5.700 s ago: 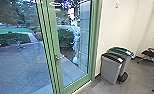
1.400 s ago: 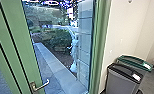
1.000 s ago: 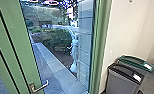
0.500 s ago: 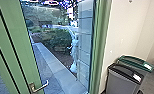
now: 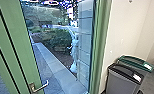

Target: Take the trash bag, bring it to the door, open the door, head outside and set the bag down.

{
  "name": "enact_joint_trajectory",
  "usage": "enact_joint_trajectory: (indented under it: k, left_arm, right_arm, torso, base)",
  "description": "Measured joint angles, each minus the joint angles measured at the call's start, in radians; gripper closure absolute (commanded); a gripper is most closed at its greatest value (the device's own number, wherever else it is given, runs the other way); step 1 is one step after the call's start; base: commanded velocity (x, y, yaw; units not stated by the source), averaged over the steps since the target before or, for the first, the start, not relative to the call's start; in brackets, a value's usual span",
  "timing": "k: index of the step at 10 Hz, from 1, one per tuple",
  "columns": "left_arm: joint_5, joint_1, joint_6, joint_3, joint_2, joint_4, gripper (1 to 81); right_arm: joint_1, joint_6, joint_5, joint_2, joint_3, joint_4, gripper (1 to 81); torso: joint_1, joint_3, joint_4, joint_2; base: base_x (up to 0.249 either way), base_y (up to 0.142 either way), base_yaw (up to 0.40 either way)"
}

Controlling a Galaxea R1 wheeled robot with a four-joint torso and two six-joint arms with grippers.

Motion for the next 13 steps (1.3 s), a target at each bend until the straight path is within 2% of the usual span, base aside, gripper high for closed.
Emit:
enact_joint_trajectory:
  k: [8,10,13]
  left_arm:
    - [0.0,0.001,0.0,0.003,-0.012,0.0,81.1]
    - [-0.008,0.001,0.0,0.036,-0.032,0.0,81.1]
    - [-0.015,0.006,0.0,0.151,-0.096,0.0,81.1]
  right_arm:
    - [0.002,0.001,0.02,-0.019,0.017,0.006,1.0]
    - [0.0,0.001,0.019,-0.034,0.069,0.006,1.0]
    - [0.0,0.0,0.02,-0.11,0.201,0.006,1.0]
  torso:
    - [0.0,0.0,0.0,0.0]
    - [0.0,0.0,0.0,0.0]
    - [0.0,0.0,0.0,0.0]
  base:
    - [0.0,0.0,0.338]
    - [0.0,0.0,0.352]
    - [0.0,0.0,0.351]
